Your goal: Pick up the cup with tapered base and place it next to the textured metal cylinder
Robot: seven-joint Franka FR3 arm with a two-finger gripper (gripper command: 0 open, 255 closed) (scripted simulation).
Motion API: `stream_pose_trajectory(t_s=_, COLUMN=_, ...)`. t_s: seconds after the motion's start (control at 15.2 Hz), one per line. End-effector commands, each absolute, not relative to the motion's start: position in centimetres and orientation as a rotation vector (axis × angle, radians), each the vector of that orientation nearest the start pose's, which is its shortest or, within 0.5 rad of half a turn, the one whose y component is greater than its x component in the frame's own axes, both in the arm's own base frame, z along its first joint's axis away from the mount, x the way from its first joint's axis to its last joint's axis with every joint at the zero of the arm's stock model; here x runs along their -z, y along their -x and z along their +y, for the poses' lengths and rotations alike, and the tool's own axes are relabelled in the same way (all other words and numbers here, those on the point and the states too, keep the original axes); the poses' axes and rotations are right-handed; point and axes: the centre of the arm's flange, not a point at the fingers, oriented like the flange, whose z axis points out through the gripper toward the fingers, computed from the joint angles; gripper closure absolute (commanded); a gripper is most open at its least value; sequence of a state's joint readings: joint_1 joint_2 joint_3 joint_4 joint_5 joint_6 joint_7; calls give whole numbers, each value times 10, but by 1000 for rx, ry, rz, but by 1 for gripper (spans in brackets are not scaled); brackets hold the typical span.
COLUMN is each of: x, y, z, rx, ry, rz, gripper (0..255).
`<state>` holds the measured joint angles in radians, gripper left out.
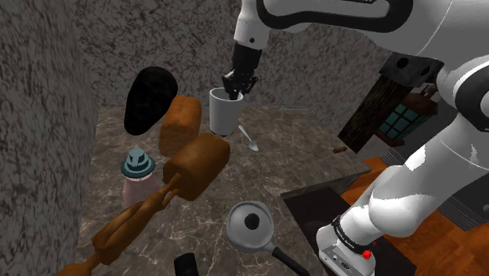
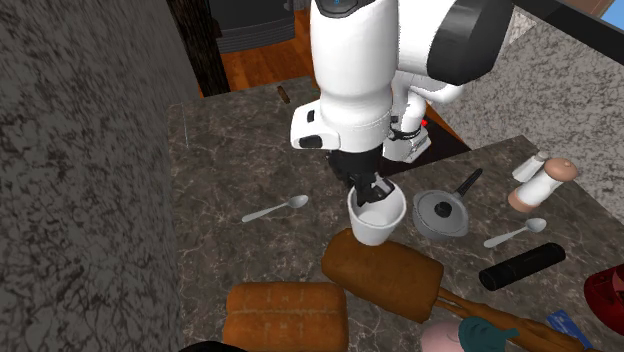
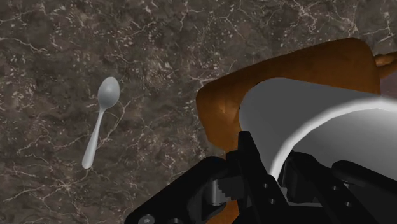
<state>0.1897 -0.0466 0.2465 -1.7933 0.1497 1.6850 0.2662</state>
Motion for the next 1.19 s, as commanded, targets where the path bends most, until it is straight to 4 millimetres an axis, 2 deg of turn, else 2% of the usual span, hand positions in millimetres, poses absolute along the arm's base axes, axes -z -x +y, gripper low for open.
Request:
stream_pose_trajectory(t_s=0.0, x=-556, y=-460, z=257, rx=-160, ry=3023, rz=-222, gripper=255)
stream_pose_trajectory(t_s=1.12, x=-556, y=-268, z=373, rx=-160, ry=3023, rz=-222, gripper=255)
